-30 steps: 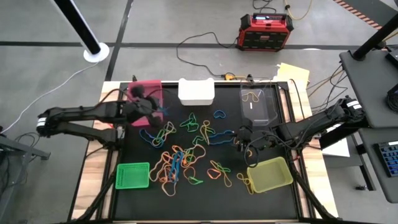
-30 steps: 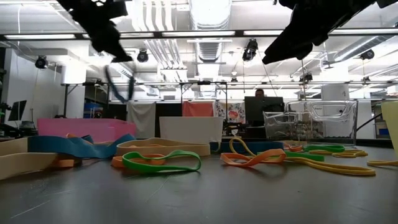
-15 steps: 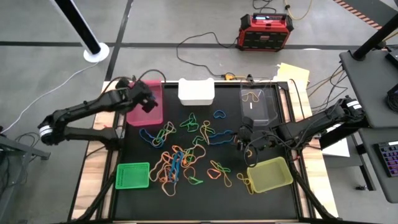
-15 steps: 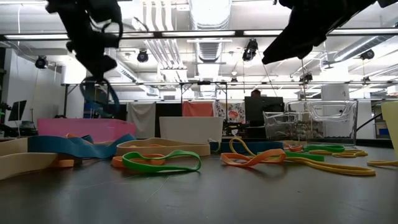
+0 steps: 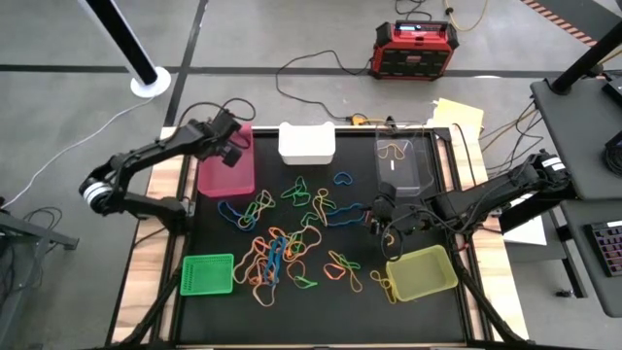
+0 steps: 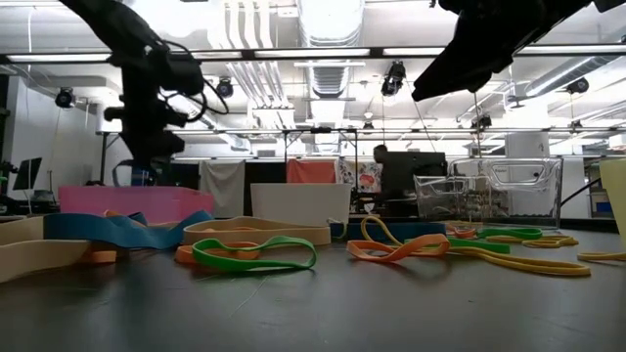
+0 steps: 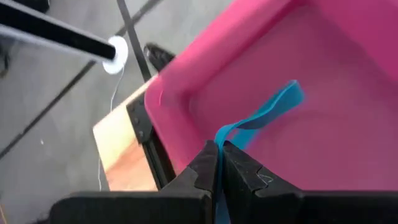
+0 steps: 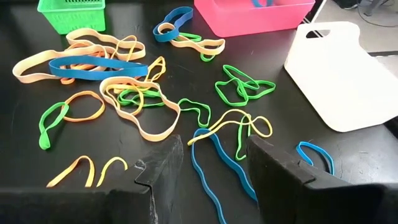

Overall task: Sort rubber bands into baskets
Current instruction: Put the blue rubber band into the pink bin, then put the green rubber band into the yellow bin

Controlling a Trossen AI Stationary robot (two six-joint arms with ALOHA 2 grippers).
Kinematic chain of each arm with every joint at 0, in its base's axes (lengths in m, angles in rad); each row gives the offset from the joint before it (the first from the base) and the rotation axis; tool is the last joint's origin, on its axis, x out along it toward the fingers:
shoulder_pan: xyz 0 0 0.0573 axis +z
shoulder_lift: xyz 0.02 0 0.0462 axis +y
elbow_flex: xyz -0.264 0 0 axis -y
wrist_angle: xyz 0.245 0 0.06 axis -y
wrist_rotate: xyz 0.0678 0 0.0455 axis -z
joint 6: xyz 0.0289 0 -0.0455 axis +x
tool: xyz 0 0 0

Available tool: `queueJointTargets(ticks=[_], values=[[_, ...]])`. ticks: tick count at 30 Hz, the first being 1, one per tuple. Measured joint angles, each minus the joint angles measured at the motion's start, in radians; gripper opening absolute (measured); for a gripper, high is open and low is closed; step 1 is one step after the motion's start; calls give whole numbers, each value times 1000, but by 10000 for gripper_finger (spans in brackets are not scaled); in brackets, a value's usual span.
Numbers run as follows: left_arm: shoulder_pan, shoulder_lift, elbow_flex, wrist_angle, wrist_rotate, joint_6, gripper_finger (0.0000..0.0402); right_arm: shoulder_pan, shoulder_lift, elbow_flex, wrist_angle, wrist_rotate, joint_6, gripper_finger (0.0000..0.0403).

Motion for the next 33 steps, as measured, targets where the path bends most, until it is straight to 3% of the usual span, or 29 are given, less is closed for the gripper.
queueJointTargets(ticks=[6,9,15,20,33], values=[[40,43,0,191,-1,121,0,0,0,0,0,7,0,173],[47,60,0,172,21,101,0,0,0,0,0,7,8,173],[45,78,-11,105,221,21,0,1,0,0,0,7,10,173],[45,90,-25,38,233,-41,2,1,0,0,0,7,10,173],[27,86,-40,42,259,-43,118,0,22,-1,1,8,15,173]])
